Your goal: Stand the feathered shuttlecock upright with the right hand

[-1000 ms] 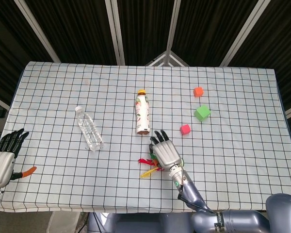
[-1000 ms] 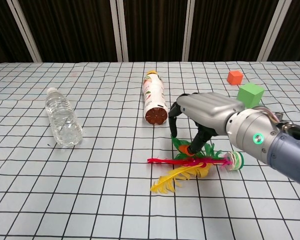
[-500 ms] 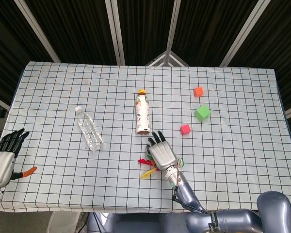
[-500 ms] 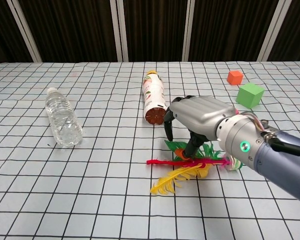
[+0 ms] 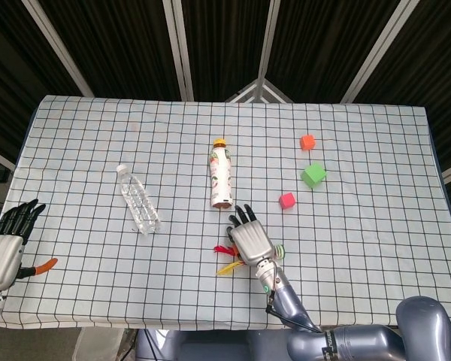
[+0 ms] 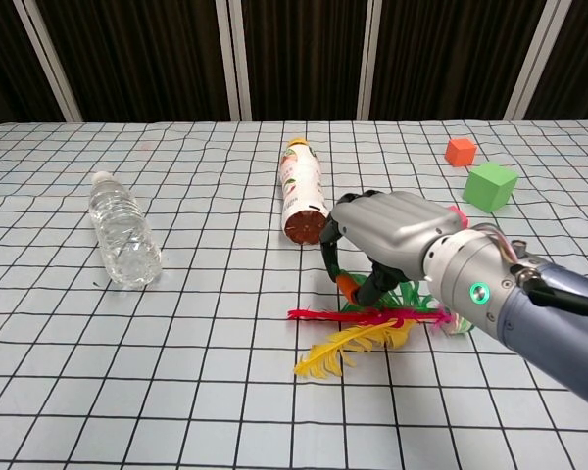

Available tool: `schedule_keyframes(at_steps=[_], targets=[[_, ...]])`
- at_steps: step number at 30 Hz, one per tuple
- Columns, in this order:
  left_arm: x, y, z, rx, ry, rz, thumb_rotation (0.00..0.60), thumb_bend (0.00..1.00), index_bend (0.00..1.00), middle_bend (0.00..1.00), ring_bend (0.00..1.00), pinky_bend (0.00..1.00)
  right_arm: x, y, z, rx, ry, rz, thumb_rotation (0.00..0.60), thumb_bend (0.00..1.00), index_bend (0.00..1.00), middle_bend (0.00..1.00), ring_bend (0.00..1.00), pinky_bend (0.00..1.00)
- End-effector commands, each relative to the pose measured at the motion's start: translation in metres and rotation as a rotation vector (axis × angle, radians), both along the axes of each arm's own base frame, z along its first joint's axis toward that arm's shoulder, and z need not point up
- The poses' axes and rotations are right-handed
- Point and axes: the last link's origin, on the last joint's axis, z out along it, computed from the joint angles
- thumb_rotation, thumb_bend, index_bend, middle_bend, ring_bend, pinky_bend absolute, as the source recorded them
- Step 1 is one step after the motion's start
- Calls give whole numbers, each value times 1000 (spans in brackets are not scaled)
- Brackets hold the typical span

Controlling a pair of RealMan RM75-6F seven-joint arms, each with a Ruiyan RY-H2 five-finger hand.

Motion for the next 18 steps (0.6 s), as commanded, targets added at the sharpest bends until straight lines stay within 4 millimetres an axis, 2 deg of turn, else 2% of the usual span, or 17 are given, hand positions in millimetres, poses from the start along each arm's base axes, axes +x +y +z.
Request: schedule_keyframes(at_steps=[1, 18], targets=[[0, 0, 0, 0, 0, 1, 600, 0, 0, 0, 0, 0, 0, 0, 1, 0, -2, 0, 600, 589, 534, 241, 0, 0], [0, 1, 0, 2, -1, 3, 600, 0, 0, 0, 0, 0, 1, 7, 4, 7, -6, -1, 600, 638, 554, 244, 0, 0]])
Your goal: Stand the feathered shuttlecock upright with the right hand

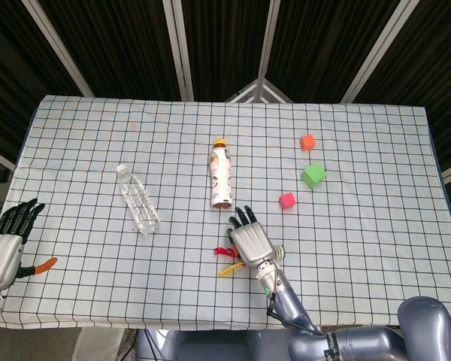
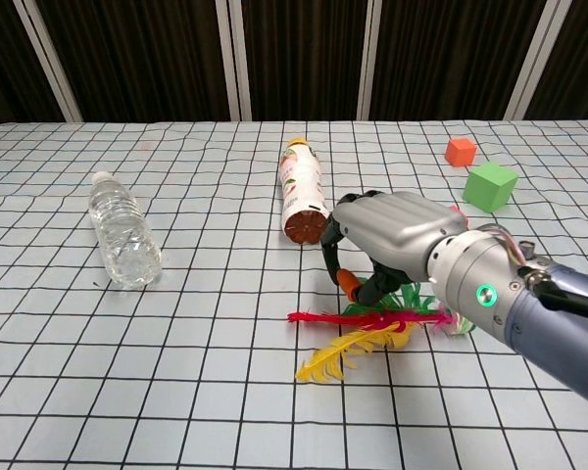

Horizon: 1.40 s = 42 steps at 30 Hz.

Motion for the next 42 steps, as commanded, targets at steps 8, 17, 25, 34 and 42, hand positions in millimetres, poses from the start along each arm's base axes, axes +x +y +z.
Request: schedule_keyframes(at_steps=[8, 17, 25, 34, 42], targets=[[0, 0, 0, 0, 2, 1, 600, 0, 0, 0, 0, 0, 0, 6, 1, 3, -1, 4, 600, 640, 554, 245, 0, 0], [0, 0, 0, 0, 3, 3, 600, 0, 0, 0, 0, 0, -4, 0, 22, -45, 19, 7, 600, 641, 554, 246, 0, 0], [-1, 0, -1, -1, 6, 6, 600, 0, 0, 0, 0, 0, -18, -7, 60, -118, 61, -5, 600, 641, 554, 246, 0, 0], [-1, -1, -2, -2, 13, 7, 600, 0, 0, 0, 0, 0, -37, -14, 100, -194, 69, -46, 600, 641, 554, 246, 0, 0], [-1, -2, -2, 0, 17, 11, 600, 0, 0, 0, 0, 0, -51, -15, 130, -252, 78, -68, 600, 641, 554, 246, 0, 0]])
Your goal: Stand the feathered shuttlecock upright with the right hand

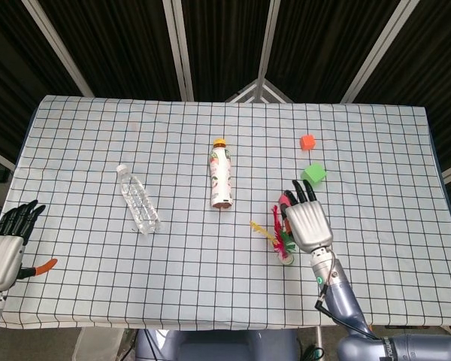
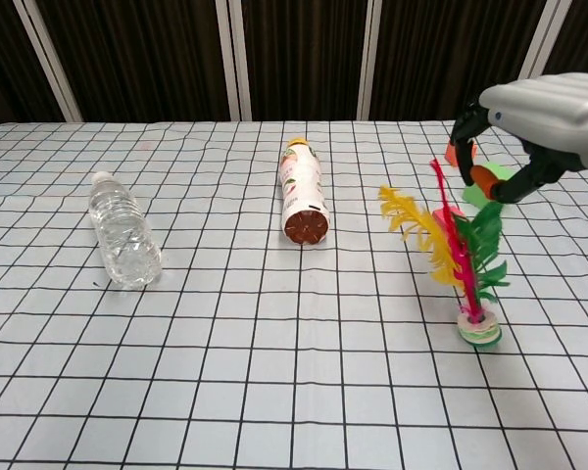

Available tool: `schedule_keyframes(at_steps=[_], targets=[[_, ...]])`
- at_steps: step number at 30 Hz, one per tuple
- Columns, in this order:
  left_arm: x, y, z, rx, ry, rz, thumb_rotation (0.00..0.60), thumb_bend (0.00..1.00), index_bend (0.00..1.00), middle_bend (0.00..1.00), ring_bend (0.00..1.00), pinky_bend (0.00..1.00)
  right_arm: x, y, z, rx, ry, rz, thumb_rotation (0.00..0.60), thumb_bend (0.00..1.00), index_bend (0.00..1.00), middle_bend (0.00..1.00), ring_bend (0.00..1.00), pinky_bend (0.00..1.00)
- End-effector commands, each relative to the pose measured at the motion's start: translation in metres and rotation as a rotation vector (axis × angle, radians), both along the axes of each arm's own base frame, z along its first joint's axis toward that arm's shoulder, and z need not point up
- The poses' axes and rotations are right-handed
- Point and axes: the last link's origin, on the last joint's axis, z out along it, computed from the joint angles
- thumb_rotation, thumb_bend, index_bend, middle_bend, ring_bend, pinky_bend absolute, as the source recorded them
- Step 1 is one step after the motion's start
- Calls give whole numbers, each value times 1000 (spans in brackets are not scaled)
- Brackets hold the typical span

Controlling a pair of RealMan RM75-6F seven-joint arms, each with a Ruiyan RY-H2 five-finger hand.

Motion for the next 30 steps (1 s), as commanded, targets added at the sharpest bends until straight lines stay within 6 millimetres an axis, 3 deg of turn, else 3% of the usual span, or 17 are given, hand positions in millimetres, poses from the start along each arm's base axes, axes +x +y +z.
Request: schedule_keyframes(at_steps=[1, 12, 17, 20, 22, 30], targets=[[0, 0, 0, 0, 0, 1, 600, 0, 0, 0, 0, 0, -6, 1, 13, -25, -4, -11, 600, 641, 554, 246, 0, 0], [0, -2, -1, -3, 4, 1, 600, 0, 0, 0, 0, 0, -22, 7, 35, -55, -11, -42, 600, 641, 531, 246, 0, 0], [0, -2, 0, -1, 6, 2, 600, 0, 0, 0, 0, 0, -28, 13, 45, -76, -37, -43, 600, 639, 304, 203, 0, 0], [0, -2, 0, 2, 9, -2, 600, 0, 0, 0, 0, 0, -36, 21, 55, -111, -41, -22, 600, 574, 95, 85, 0, 0], [0, -2, 0, 5, 13, -6, 600, 0, 0, 0, 0, 0, -43, 28, 63, -140, -28, 0, 600, 509, 6, 10, 0, 0], [-1, -4, 0, 18, 38, -19, 600, 0, 0, 0, 0, 0, -105, 81, 99, -242, 9, 2, 600, 426, 0, 0, 0, 0]])
